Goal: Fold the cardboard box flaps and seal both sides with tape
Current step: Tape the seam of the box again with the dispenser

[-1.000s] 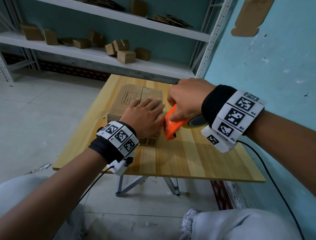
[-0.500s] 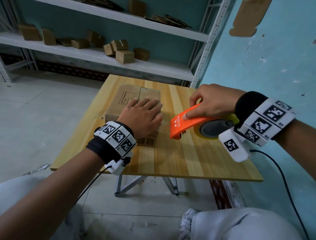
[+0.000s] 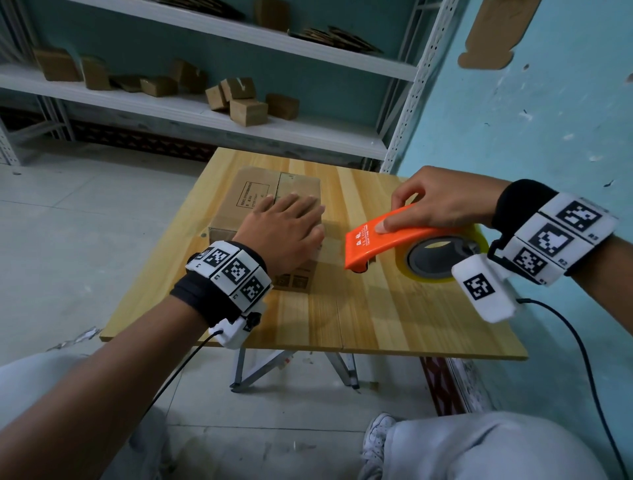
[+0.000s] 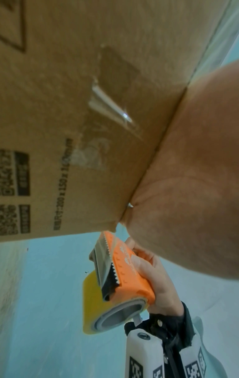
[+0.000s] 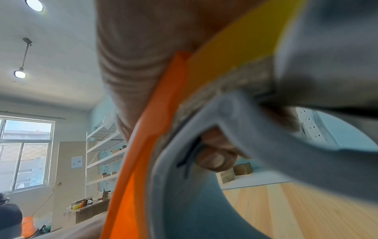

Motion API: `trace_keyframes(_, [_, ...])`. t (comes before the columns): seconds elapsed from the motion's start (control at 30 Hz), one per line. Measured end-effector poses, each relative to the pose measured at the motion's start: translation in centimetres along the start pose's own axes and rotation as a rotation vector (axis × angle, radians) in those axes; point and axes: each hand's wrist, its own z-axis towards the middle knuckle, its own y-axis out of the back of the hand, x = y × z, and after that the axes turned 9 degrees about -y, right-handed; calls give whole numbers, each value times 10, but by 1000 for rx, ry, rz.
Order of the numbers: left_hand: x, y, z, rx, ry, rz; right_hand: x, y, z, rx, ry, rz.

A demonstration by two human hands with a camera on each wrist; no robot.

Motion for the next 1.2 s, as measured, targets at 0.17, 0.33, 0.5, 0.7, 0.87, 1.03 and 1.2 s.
trace_keyframes(0.17, [0,1,0,1,-3,-2,5,-3,5,21,-11,-35])
trace_keyframes(0.33, [-1,2,-1,-2,-3,6,24,-11,13,28,12,-177])
trace_keyframes(0.5, [0,2,0,9,-13,16,55,-20,16,-186,114,-430])
trace_keyframes(0.7, [1,2,0,38,-40,62,63,-24,4,-282,149,-550])
trace_keyframes(0.87, [2,2,1,48,-55,92,72,-29,-4,-334,192,-588])
trace_keyframes(1.03, [2,2,1,40,-56,84,75,-29,-7,-328,176,-596])
trace_keyframes(1.2, [1,4,-1,47,-58,100,78,-32,-11,-359,189,-636])
